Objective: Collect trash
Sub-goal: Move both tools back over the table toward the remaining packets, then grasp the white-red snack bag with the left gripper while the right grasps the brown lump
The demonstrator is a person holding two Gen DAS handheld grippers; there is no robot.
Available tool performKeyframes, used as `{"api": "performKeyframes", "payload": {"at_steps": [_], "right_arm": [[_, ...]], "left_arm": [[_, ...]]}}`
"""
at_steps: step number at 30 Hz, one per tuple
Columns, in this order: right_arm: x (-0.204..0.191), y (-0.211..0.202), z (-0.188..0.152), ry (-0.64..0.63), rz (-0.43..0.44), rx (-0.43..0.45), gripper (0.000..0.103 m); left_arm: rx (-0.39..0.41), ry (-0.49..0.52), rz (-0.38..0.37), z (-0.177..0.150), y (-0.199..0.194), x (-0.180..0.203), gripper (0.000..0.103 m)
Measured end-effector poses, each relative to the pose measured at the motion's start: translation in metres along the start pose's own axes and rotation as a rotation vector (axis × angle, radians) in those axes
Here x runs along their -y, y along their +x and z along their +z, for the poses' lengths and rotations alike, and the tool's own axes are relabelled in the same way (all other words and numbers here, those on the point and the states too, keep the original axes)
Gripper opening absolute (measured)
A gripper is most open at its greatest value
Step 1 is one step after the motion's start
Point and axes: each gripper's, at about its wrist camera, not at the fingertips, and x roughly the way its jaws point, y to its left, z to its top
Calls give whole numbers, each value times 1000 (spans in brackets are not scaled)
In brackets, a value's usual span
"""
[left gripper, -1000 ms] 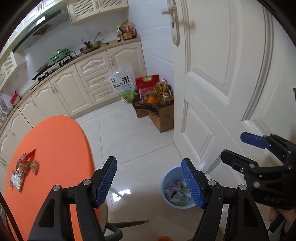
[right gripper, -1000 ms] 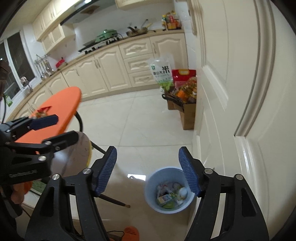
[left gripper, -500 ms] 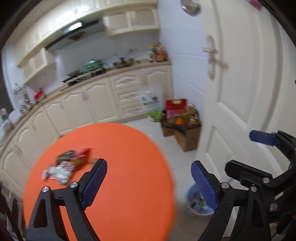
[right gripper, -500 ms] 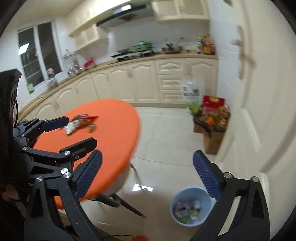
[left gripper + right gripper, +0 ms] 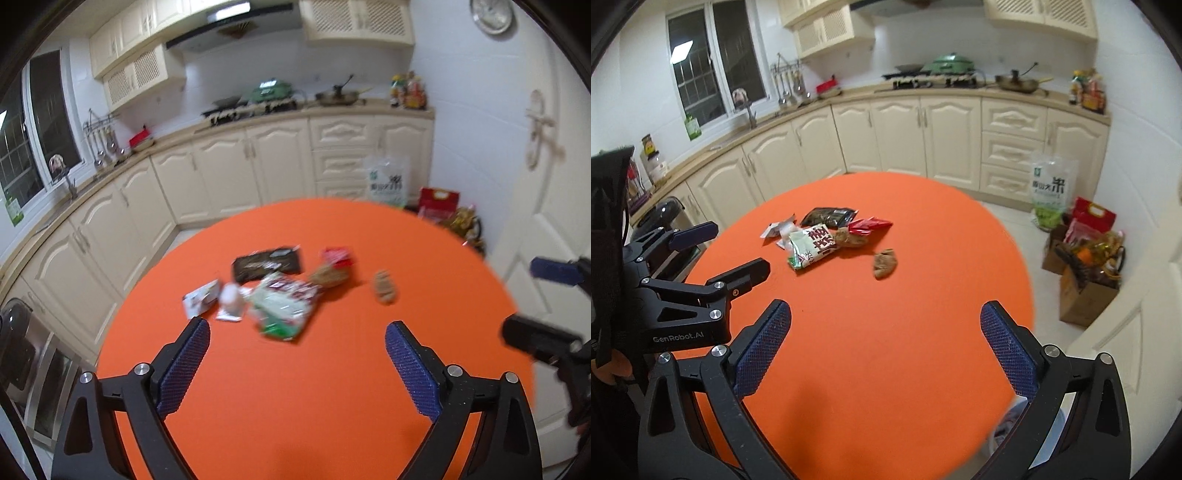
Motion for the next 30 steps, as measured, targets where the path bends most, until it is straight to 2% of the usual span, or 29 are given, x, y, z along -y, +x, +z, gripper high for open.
{"api": "performKeyframes", "payload": {"at_steps": [6, 10, 16, 17, 18, 20, 23, 30], "right_arm": [[-1, 46, 2, 10, 1, -67, 103], [2, 72, 6, 14, 10, -101, 103], [7, 94, 10, 23, 21, -129, 103], [8, 98, 10, 20, 19, -135, 103], [7, 101, 11, 19, 16, -136, 103], [8, 106, 13, 26, 23, -142, 103], [7, 115, 16, 22, 17, -153, 103], [0, 135, 17, -10, -10, -178, 103]], "left_arm": [[-141, 7, -16, 13, 69, -18, 94], [-175, -12, -37, 27, 100, -23, 94], [-194, 15, -40, 46, 139, -24, 94], [-187, 4, -59, 48, 144, -26, 88], [-189, -5, -87, 49, 148, -30, 77], [-193, -18, -143, 51, 151, -33, 65], [-167, 6, -132, 47, 153, -41, 63], [-162, -30, -137, 30, 136, -54, 58]]}}
